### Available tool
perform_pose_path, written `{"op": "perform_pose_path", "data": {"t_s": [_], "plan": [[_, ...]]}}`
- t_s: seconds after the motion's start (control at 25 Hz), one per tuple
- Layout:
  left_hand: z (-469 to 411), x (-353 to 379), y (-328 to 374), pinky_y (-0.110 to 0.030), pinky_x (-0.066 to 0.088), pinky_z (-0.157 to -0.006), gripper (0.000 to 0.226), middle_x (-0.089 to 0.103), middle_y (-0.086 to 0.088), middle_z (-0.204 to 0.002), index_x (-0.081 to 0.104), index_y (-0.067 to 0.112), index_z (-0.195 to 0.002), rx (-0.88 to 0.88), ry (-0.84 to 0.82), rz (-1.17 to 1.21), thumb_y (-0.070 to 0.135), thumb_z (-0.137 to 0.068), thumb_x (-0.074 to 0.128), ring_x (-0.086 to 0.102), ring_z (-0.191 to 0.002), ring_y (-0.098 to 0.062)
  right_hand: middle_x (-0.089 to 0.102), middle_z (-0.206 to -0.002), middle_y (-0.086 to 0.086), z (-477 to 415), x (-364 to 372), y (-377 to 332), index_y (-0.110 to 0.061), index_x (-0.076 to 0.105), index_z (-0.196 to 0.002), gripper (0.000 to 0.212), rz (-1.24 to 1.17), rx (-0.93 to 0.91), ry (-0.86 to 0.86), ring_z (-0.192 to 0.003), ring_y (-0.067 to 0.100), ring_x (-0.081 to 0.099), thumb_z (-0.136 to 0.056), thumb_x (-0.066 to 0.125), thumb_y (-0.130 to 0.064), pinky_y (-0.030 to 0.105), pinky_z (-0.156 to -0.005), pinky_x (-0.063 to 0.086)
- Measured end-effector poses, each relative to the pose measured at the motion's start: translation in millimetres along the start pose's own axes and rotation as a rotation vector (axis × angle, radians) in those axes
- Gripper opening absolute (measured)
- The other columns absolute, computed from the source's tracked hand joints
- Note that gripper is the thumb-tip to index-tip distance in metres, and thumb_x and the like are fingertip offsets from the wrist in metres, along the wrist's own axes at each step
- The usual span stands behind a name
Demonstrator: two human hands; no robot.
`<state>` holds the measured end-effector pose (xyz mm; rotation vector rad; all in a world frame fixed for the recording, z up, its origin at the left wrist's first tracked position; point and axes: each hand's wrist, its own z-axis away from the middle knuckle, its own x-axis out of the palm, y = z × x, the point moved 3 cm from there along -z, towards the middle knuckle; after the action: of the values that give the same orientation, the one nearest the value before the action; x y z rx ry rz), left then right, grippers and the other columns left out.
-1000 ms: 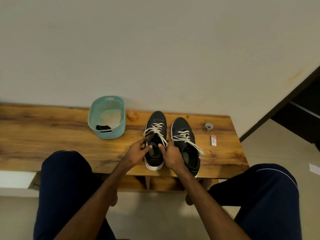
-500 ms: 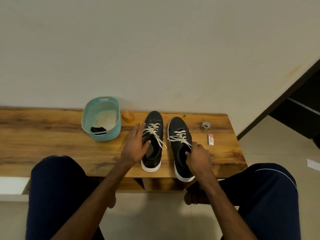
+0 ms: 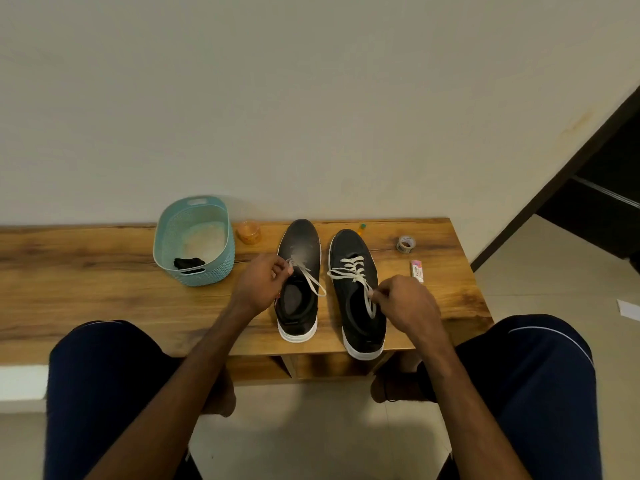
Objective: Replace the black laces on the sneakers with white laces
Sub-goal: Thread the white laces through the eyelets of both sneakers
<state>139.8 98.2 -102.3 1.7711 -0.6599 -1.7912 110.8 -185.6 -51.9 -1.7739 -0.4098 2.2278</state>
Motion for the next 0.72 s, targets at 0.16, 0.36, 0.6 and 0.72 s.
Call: {"op": "perform_pose_path", "data": {"t_s": [0.16, 0.36, 0.6, 0.72], "plan": [[8, 0, -3, -0.034, 0.05, -0.086, 0.017, 0.061, -0.003, -0.112, 0.06, 0.018, -0.108, -0.139, 0.009, 0.337, 0.027, -0.094, 0.064, 0.058, -0.103, -0.017, 0.062, -0.126, 0.006, -25, 7, -19, -0.015, 0.059, -0.13, 0.035, -0.255, -0.162, 0.049, -0.117, 0.023, 0.056, -0.098, 0.058, -0.029, 0.035, -0.094, 0.045], [12, 3, -17, -0.036, 0.057, -0.075, 0.027, 0.066, -0.009, -0.108, 0.06, 0.009, -0.122, -0.218, -0.095, 0.347, 0.009, -0.095, 0.06, 0.065, -0.094, -0.026, 0.066, -0.125, 0.006, -25, 34, -23, -0.015, 0.063, -0.128, 0.033, -0.15, -0.278, 0.082, -0.12, 0.024, 0.054, -0.095, 0.059, -0.01, 0.039, -0.101, 0.045], [14, -1, 4, -0.034, 0.05, -0.074, 0.027, 0.069, -0.006, -0.101, 0.062, 0.014, -0.123, -0.145, -0.041, 0.111, 0.018, -0.097, 0.057, 0.063, -0.088, -0.023, 0.049, -0.128, 0.003, -28, 37, -17, -0.018, 0.06, -0.132, 0.057, -0.111, -0.299, 0.004, -0.123, 0.022, 0.04, -0.087, 0.05, 0.014, 0.031, -0.105, 0.038], [16, 5, 4, -0.033, 0.046, -0.081, 0.028, 0.068, -0.005, -0.111, 0.063, 0.016, -0.122, -0.119, -0.141, -0.048, 0.028, -0.098, 0.056, 0.061, -0.103, -0.022, 0.043, -0.128, 0.002, -27, 37, -15, -0.018, 0.066, -0.124, 0.049, -0.053, -0.306, -0.016, -0.123, 0.021, 0.036, -0.088, 0.051, 0.012, 0.03, -0.107, 0.037]]}}
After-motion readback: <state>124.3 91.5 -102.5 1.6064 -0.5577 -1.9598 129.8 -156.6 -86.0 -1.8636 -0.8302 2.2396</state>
